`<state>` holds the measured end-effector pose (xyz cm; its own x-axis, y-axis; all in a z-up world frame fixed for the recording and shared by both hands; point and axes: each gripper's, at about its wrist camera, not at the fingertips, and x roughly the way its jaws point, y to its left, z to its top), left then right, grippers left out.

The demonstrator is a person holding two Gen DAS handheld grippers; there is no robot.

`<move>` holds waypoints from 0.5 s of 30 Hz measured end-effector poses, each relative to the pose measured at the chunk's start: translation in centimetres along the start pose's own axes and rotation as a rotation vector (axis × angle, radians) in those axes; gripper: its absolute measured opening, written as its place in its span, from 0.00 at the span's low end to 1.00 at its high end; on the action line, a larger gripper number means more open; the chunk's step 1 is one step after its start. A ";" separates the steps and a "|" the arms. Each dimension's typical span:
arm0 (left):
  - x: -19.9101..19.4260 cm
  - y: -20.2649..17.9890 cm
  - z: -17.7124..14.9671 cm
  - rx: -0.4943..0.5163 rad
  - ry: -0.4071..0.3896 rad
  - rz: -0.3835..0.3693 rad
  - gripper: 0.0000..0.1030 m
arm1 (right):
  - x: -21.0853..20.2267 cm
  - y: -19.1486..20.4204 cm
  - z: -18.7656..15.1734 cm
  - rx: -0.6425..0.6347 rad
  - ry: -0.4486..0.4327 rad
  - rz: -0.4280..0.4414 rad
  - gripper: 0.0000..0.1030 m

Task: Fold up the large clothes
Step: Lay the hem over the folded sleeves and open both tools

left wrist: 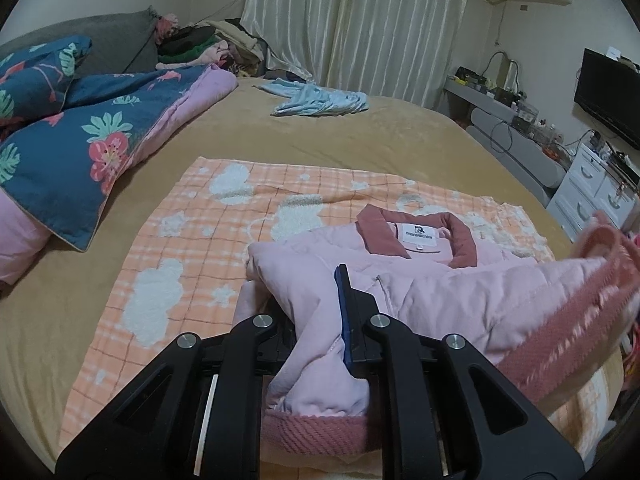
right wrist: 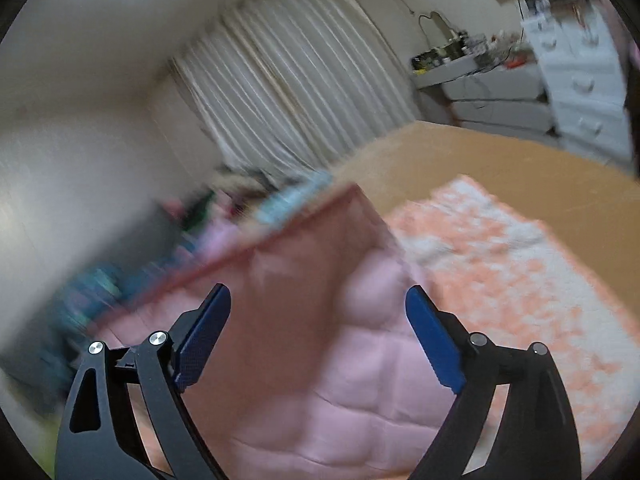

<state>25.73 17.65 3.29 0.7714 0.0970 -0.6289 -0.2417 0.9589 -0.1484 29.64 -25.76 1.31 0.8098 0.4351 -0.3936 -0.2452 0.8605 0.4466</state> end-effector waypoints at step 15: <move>-0.9 -1.0 0.3 -0.036 -0.022 -0.044 0.59 | 9.1 -0.9 -7.3 -0.185 0.302 -0.217 0.87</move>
<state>25.43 16.73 4.27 0.7946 0.0615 -0.6040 -0.2281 0.9522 -0.2031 33.33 -20.63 -8.54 0.6676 0.2729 -0.6927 -0.2003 0.9619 0.1860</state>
